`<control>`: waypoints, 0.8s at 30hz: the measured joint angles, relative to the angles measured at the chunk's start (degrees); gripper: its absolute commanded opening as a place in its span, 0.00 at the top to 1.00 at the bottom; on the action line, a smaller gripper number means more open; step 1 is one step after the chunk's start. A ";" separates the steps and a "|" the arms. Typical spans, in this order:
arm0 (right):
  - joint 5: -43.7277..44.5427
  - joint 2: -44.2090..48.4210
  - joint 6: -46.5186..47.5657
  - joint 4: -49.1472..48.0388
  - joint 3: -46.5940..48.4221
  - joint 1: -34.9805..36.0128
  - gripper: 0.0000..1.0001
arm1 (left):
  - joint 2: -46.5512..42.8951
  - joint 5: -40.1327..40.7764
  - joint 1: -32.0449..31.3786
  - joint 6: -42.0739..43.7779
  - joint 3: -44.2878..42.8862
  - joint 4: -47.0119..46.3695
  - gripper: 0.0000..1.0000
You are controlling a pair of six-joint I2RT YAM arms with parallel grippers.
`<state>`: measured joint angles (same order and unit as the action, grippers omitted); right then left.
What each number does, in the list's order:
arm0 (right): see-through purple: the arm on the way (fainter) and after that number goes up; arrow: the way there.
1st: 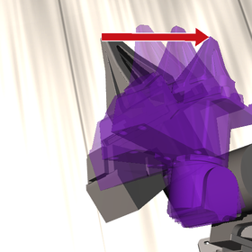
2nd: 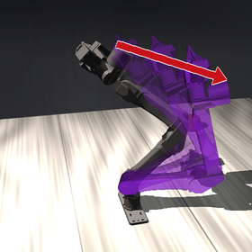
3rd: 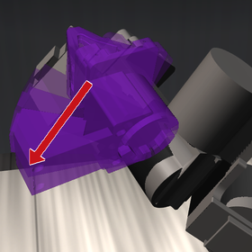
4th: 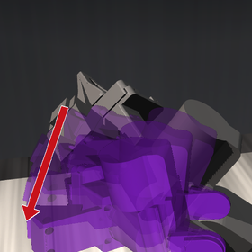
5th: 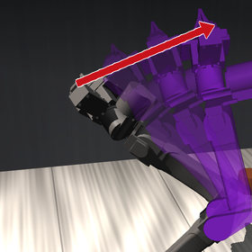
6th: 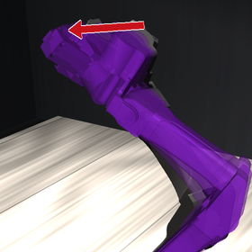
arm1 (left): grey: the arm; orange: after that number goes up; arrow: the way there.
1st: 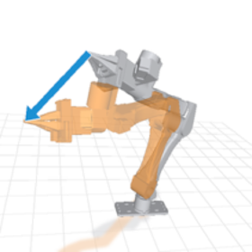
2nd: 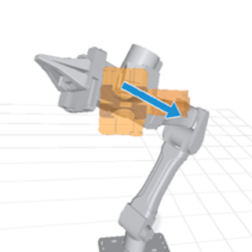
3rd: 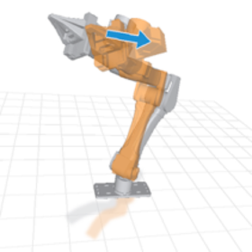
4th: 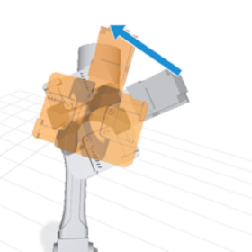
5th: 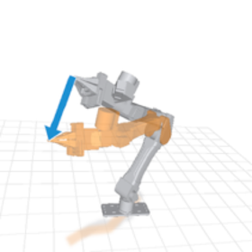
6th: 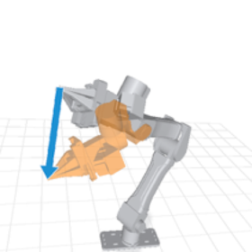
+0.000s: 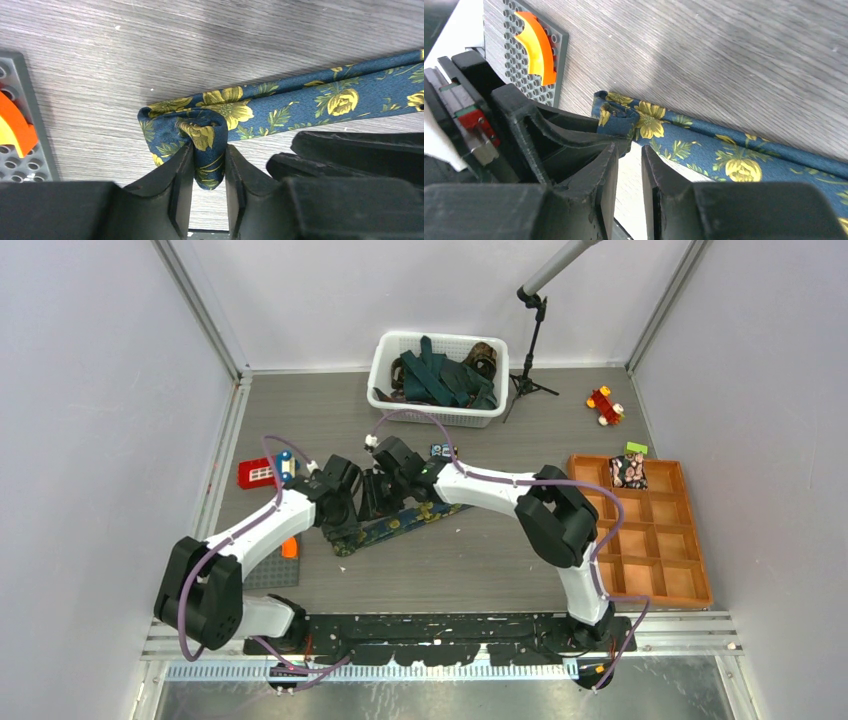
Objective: Roll the ties
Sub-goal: Roll the tie into the bin.
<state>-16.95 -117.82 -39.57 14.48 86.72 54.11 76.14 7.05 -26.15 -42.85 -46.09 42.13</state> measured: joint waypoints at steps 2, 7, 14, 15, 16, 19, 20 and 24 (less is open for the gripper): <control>0.61 0.98 0.57 1.05 -0.17 -0.37 0.70 | -0.04 -0.28 0.00 -0.26 0.00 -0.42 0.61; 2.19 1.95 2.36 3.39 -0.17 -0.98 0.67 | -0.90 -1.16 -0.04 -0.46 0.00 -1.03 0.55; 2.75 1.99 3.43 5.40 -0.17 -1.07 0.62 | -3.76 -1.92 -0.09 -0.50 -0.02 -0.83 0.46; 2.71 1.99 3.50 5.55 -0.17 -0.96 0.61 | -4.63 -2.03 -0.09 -0.48 -0.02 -0.76 0.44; 2.69 1.99 3.52 5.73 -0.13 -0.94 0.60 | -5.46 -2.10 -0.09 -0.46 -0.02 -0.70 0.41; 2.64 1.99 3.85 6.93 0.35 -0.55 0.57 | -8.22 -1.95 -0.09 -0.26 -0.04 -0.24 0.36; 2.60 1.99 3.98 7.34 0.66 -0.33 0.56 | -9.22 -1.73 -0.09 -0.20 -0.04 0.15 0.35; 2.71 1.99 5.14 9.07 2.97 1.09 0.52 | -13.11 -0.07 0.02 0.11 -0.11 3.15 0.36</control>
<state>-14.24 -115.83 -34.44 23.55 89.69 55.20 63.02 6.98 -26.13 -42.74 -46.19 45.28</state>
